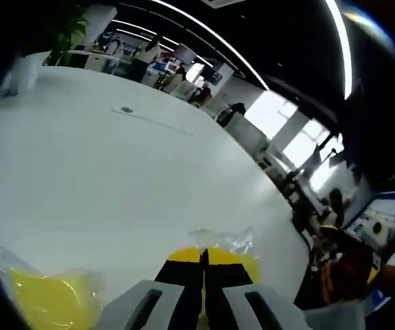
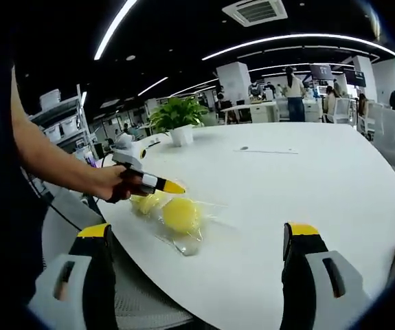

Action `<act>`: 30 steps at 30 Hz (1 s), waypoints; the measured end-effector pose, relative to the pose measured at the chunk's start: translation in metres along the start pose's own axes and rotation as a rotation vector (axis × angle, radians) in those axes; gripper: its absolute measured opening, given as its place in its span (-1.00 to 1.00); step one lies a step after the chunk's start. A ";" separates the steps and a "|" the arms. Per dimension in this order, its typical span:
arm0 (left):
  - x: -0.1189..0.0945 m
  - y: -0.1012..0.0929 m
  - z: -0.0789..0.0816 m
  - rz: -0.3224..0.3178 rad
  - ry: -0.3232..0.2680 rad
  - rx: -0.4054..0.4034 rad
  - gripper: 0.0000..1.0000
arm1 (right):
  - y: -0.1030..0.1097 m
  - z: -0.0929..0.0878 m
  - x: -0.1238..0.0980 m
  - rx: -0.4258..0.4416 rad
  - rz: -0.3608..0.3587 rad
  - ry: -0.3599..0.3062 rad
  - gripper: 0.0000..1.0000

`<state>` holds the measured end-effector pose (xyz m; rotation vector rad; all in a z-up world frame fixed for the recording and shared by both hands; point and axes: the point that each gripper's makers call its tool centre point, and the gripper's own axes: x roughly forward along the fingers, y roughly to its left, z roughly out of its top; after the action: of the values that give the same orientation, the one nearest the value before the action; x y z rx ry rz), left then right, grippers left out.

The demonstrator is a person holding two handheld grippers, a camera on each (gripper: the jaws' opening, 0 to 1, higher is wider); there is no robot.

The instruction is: Compare the silicone blocks by pressing each to a similar depth, holding the contact briefly, and releasing to observe deformation and rebound differences across the visible hardness samples.

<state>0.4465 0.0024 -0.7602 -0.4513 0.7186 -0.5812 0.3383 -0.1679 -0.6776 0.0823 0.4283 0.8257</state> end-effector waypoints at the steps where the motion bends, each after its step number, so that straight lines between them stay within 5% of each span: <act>1: 0.001 0.001 -0.001 0.005 0.005 0.007 -1.00 | 0.000 0.000 0.000 -0.003 -0.001 0.001 0.93; 13: 0.012 0.013 -0.011 0.053 0.045 0.040 -1.00 | 0.000 -0.002 -0.001 0.021 -0.014 0.000 0.93; 16: 0.014 0.016 -0.019 0.067 0.111 0.142 -1.00 | 0.000 -0.006 -0.002 0.033 -0.019 0.006 0.93; 21: 0.016 0.014 -0.018 0.054 0.092 0.070 -1.00 | 0.002 -0.009 -0.001 0.028 -0.012 0.022 0.93; 30: 0.018 0.017 -0.019 0.072 0.103 0.092 -1.00 | 0.000 -0.004 0.001 0.027 -0.009 0.021 0.93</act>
<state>0.4494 0.0001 -0.7917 -0.3099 0.8001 -0.5702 0.3375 -0.1679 -0.6822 0.0970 0.4595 0.8121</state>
